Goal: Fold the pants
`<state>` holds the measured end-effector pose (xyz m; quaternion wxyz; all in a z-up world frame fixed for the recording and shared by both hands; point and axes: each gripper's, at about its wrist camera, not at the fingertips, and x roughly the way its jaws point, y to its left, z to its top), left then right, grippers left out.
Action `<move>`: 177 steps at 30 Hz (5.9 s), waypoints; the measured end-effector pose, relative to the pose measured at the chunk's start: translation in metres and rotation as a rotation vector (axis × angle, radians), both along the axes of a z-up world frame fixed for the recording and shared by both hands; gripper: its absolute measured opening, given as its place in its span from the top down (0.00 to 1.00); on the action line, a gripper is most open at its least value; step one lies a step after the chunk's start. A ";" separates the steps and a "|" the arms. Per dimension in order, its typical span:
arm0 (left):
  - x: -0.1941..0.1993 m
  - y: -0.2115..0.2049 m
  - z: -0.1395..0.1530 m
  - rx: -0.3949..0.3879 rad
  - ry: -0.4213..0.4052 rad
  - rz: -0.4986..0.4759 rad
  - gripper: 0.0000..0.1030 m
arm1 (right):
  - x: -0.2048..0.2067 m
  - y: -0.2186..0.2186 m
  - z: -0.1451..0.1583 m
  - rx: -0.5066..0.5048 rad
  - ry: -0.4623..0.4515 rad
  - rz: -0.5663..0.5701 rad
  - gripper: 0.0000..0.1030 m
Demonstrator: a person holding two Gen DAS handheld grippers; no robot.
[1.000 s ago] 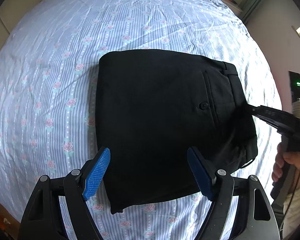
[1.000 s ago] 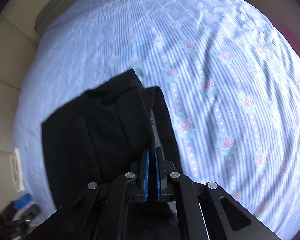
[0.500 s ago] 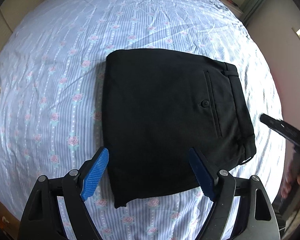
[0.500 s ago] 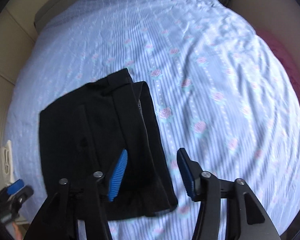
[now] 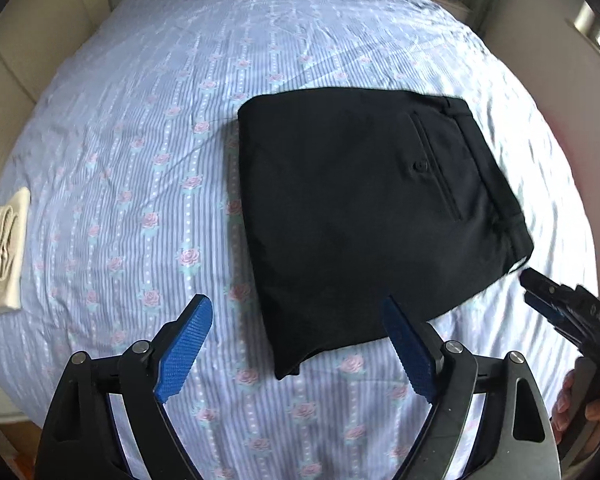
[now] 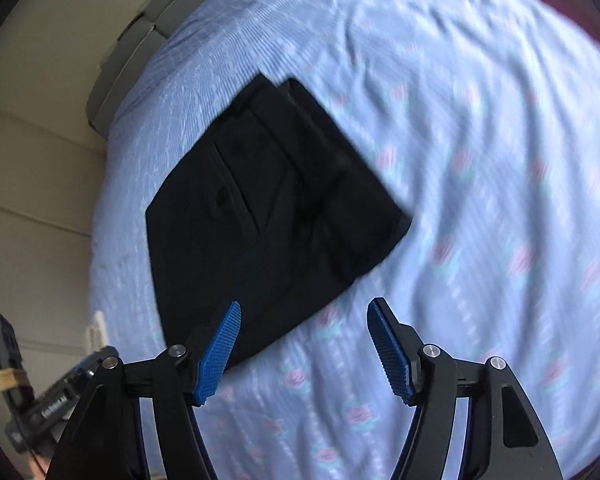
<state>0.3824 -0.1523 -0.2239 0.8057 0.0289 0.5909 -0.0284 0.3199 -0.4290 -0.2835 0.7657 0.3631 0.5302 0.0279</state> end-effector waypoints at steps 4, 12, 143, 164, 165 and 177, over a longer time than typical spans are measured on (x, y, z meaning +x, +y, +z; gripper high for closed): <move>0.001 -0.007 -0.014 0.043 0.024 -0.047 0.15 | 0.001 -0.003 -0.031 0.115 0.011 -0.122 0.35; 0.013 -0.031 -0.021 0.036 0.015 -0.129 0.15 | 0.014 -0.014 -0.073 0.272 -0.019 -0.274 0.35; -0.193 0.399 0.128 -0.443 -0.139 0.132 0.86 | -0.097 0.415 0.214 -0.218 -0.252 0.538 0.76; -0.168 0.650 0.146 -0.483 -0.194 0.191 0.86 | -0.063 0.657 0.219 -0.189 -0.291 0.633 0.76; -0.162 0.663 0.146 -0.484 -0.193 0.179 0.86 | -0.060 0.668 0.218 -0.186 -0.283 0.620 0.76; -0.045 0.781 0.124 -0.499 -0.162 0.046 0.86 | 0.012 0.761 0.189 -0.198 -0.235 0.502 0.76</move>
